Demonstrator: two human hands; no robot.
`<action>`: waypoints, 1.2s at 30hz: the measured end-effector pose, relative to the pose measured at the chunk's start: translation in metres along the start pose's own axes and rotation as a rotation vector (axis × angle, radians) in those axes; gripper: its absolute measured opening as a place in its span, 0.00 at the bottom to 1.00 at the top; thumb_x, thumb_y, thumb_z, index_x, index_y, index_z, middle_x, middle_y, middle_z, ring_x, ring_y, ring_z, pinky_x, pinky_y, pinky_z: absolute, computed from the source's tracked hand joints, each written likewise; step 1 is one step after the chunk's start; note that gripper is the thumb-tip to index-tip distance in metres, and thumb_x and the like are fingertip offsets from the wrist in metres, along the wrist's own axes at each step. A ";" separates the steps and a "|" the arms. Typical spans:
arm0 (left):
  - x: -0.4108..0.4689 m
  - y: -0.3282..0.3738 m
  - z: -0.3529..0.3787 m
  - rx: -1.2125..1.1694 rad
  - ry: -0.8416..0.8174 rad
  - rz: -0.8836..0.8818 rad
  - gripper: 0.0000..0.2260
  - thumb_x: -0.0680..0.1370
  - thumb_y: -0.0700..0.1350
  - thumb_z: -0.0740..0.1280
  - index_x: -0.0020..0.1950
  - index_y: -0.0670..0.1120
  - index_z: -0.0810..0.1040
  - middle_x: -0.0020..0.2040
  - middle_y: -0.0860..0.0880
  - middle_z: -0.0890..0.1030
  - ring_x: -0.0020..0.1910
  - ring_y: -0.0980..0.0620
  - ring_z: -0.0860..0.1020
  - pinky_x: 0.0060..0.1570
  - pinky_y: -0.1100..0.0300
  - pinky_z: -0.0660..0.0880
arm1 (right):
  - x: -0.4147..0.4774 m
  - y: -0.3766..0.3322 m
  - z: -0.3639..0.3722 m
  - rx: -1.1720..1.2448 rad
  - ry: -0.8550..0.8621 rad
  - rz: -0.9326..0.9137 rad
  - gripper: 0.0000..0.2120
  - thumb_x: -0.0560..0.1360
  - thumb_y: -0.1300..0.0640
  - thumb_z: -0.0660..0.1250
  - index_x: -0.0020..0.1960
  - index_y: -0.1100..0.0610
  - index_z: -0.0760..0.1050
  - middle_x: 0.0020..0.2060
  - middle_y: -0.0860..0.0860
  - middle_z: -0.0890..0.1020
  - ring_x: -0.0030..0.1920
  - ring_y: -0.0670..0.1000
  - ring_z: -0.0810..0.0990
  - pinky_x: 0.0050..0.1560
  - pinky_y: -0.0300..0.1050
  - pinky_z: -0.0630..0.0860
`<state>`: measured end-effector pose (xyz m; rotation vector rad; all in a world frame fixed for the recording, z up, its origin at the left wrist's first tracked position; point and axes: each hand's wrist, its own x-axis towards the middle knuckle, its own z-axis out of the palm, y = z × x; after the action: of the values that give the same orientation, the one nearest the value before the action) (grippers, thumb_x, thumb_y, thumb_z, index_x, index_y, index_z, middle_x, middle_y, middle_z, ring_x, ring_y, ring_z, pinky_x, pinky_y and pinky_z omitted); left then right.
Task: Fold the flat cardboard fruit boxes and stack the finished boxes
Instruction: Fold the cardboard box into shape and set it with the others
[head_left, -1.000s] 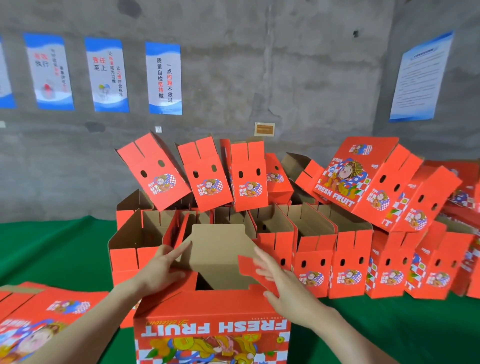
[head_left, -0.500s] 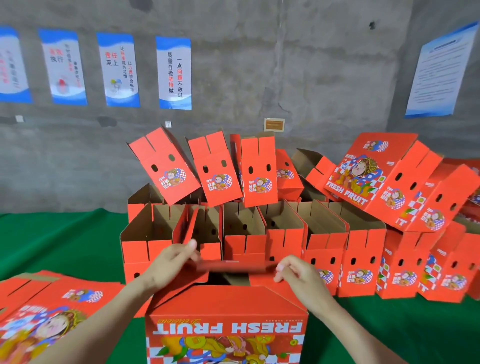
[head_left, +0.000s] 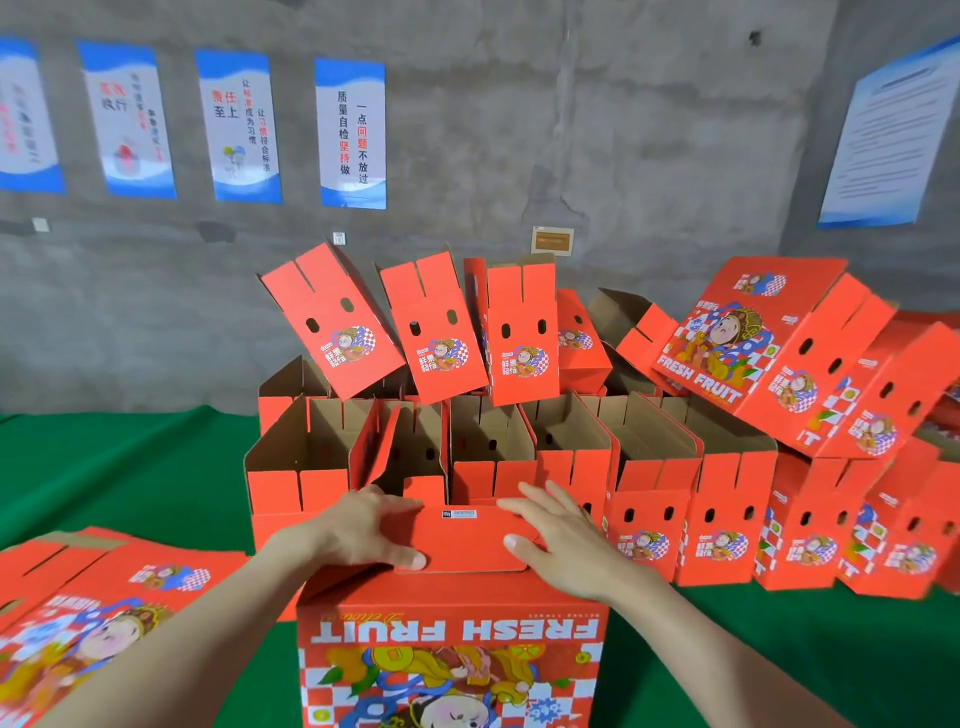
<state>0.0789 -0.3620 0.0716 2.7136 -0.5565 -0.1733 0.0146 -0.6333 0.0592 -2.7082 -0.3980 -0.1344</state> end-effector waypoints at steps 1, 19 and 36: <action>0.001 0.003 0.000 0.027 0.008 -0.010 0.40 0.66 0.65 0.73 0.74 0.59 0.63 0.66 0.48 0.68 0.67 0.47 0.67 0.69 0.53 0.64 | 0.004 -0.002 -0.001 -0.018 -0.058 0.023 0.25 0.80 0.42 0.56 0.75 0.40 0.55 0.78 0.44 0.51 0.77 0.51 0.43 0.76 0.57 0.46; 0.000 0.015 0.010 0.145 0.053 -0.111 0.39 0.63 0.62 0.75 0.69 0.63 0.62 0.61 0.49 0.68 0.63 0.45 0.65 0.63 0.46 0.69 | 0.017 -0.005 0.000 -0.025 -0.019 0.034 0.10 0.72 0.56 0.70 0.45 0.46 0.71 0.60 0.45 0.69 0.62 0.51 0.65 0.64 0.50 0.64; -0.025 -0.014 0.004 -0.920 0.440 -0.205 0.24 0.76 0.51 0.68 0.71 0.48 0.69 0.70 0.45 0.70 0.61 0.52 0.73 0.58 0.56 0.69 | 0.009 0.000 -0.001 0.201 0.067 0.035 0.03 0.77 0.53 0.67 0.46 0.48 0.74 0.64 0.47 0.73 0.70 0.50 0.66 0.69 0.47 0.61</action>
<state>0.0598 -0.3414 0.0638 1.8116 -0.0266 0.1025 0.0234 -0.6315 0.0612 -2.5042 -0.3255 -0.1650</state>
